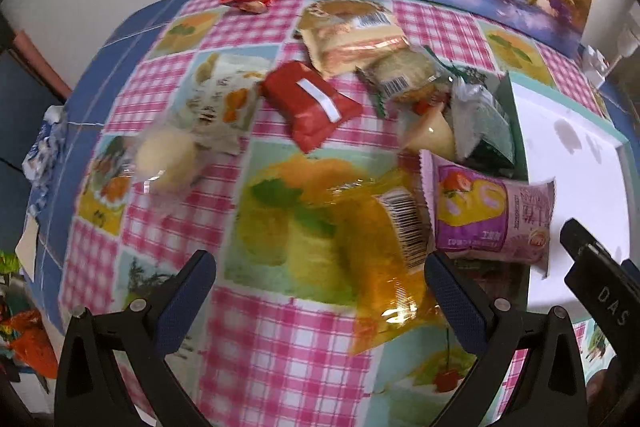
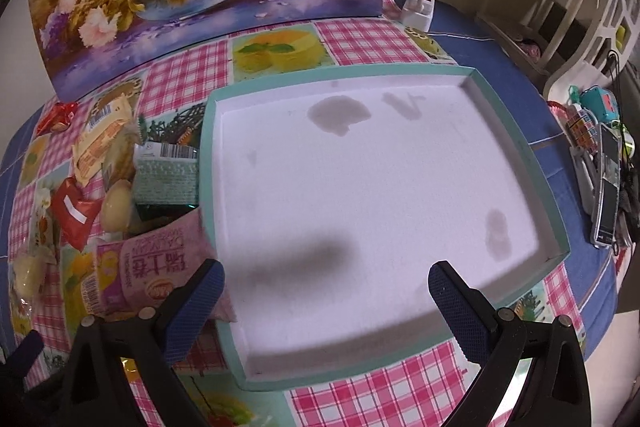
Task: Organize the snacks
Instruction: 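Grasp the pink DALIYUAN bag with right tool while left tool grasps yellow bread bag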
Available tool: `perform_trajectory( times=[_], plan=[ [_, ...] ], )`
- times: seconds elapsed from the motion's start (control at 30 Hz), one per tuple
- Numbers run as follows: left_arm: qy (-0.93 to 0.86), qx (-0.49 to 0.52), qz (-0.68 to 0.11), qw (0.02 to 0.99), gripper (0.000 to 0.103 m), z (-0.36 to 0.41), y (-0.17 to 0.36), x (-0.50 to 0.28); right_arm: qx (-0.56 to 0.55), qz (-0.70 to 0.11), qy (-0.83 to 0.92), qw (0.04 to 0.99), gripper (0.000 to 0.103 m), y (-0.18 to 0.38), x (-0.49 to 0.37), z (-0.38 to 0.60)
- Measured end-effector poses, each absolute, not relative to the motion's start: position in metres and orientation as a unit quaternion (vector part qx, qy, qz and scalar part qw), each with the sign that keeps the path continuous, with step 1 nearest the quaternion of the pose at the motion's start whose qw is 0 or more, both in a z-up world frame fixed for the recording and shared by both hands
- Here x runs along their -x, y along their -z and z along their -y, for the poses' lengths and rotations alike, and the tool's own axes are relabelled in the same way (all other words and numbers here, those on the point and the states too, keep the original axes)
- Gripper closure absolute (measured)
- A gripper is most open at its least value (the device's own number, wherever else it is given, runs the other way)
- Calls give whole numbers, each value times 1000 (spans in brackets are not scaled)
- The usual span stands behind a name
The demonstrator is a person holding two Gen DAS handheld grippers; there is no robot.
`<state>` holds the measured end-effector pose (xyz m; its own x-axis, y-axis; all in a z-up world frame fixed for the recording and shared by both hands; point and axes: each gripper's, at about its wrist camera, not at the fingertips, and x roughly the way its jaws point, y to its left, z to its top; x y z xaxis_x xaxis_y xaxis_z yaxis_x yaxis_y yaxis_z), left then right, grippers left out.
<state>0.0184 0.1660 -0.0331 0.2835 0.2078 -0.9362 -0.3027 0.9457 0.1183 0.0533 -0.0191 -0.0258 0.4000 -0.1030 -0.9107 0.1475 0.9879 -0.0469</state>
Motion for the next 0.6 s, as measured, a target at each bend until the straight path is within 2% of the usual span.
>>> perform_trajectory(
  times=[0.13,0.23,0.43,0.5,0.57,0.6],
  plan=[
    [-151,35,-585,796,0,-161,43,-24,-16,-541,73,838,0,26,-55,16],
    [-145,47,-588,795,7,-162,48,-26,-17,-541,73,838,0,26,-55,15],
    [-104,73,-586,800,37,-162,48,-24,-17,-542,74,837,0,27,-56,15],
    [-87,78,-586,802,54,-159,47,-25,-16,-542,75,837,0,27,-56,15],
    [-71,89,-587,802,62,-159,46,-26,-16,-541,75,838,0,26,-56,15],
    [-69,90,-587,802,63,-156,44,-24,-16,-539,75,839,0,26,-56,15]
  ],
)
